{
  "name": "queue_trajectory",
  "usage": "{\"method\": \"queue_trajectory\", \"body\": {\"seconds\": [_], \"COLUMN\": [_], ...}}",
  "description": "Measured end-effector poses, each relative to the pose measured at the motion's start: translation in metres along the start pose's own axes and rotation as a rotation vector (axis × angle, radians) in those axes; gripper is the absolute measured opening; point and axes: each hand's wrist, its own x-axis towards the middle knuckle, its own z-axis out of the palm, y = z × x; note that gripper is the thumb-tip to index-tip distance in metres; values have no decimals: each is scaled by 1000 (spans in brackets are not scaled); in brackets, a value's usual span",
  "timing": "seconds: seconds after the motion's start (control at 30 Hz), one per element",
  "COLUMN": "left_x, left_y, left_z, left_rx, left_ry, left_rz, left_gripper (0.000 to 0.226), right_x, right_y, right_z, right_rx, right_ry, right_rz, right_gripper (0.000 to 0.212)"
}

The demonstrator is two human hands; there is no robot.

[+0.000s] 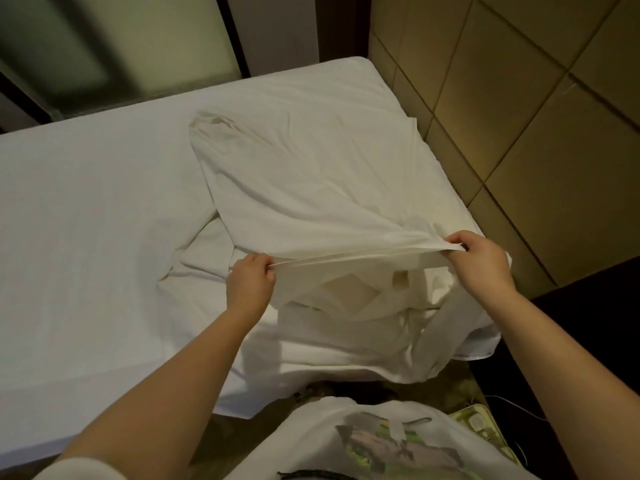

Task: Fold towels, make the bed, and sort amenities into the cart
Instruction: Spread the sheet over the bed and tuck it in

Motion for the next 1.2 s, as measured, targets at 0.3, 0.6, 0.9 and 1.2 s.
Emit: {"method": "queue_trajectory", "body": {"seconds": [0.3,0.6,0.9,1.2], "left_x": [50,151,216,300], "left_y": [-29,35,138,199], "left_z": [-11,-77,-56,63], "left_rx": [-139,-933,-621,-379], "left_ry": [57,243,-28,-247], "left_rz": [-47,-190,350,208], "left_gripper": [26,8,18,17], "right_x": [0,2,56,242], "right_y": [-8,-8,-5,28], "right_z": [13,37,29,76], "right_rx": [-39,-102,2,133], "right_ry": [93,-292,171,106], "right_rz": [80,169,218,271], "right_gripper": [11,33,25,27]}}
